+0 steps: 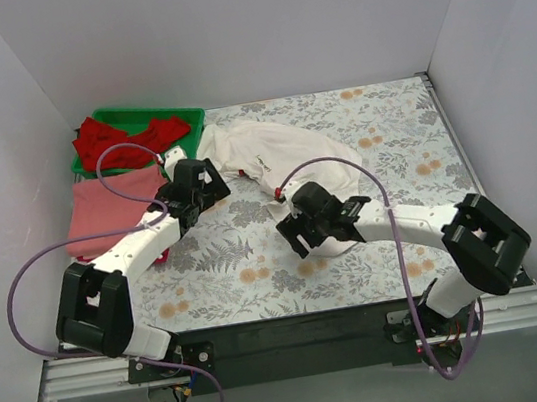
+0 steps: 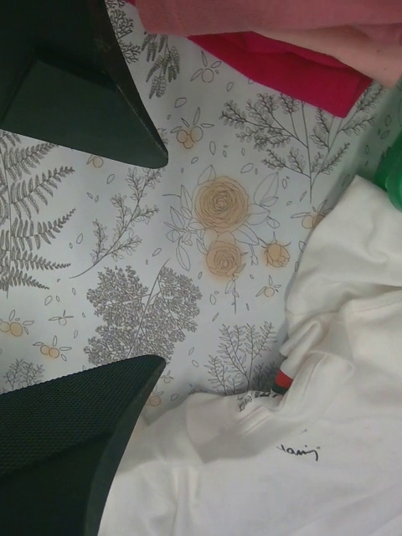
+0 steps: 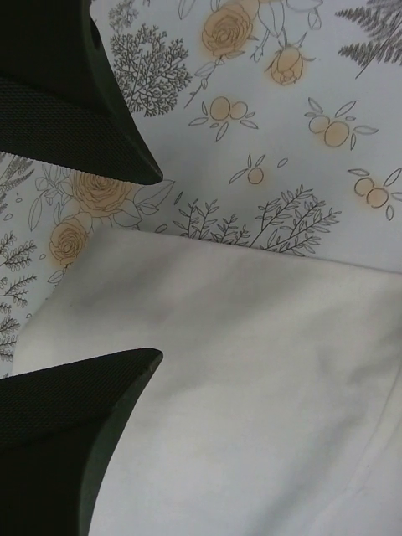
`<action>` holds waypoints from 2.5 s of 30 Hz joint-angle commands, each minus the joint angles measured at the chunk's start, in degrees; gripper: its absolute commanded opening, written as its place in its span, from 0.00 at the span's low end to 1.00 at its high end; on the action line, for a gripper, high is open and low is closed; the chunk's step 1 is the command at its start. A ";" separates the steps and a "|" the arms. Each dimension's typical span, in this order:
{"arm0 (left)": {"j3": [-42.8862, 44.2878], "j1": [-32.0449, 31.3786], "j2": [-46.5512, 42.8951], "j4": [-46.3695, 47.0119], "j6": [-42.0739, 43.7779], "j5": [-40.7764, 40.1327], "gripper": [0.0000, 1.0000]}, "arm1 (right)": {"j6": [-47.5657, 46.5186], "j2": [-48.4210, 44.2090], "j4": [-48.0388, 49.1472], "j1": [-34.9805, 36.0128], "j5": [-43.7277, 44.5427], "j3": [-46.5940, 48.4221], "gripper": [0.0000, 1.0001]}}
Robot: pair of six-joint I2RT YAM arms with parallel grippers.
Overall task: Fold and stack the t-shirts
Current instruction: Flatten the tshirt out
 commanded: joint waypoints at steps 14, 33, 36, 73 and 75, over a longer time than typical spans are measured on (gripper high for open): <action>-3.99 4.21 -4.47 0.95 -3.11 3.90 0.94 | 12.52 3.89 -14.98 -4.78 15.33 0.09 0.23; 0.23 4.21 6.25 4.29 -4.60 15.68 0.94 | 12.36 -25.12 -16.66 -43.89 7.80 -10.20 0.01; 1.54 4.30 9.06 5.34 -5.13 16.39 0.93 | 11.30 -23.11 -16.39 -44.51 7.07 -9.15 0.01; 14.47 4.21 -3.92 6.93 5.41 0.57 0.00 | 8.23 -28.28 -15.07 -46.97 10.41 13.69 0.01; 15.43 4.30 -9.72 7.01 6.90 -1.01 0.00 | 7.26 -30.12 -15.43 -47.94 12.34 18.53 0.01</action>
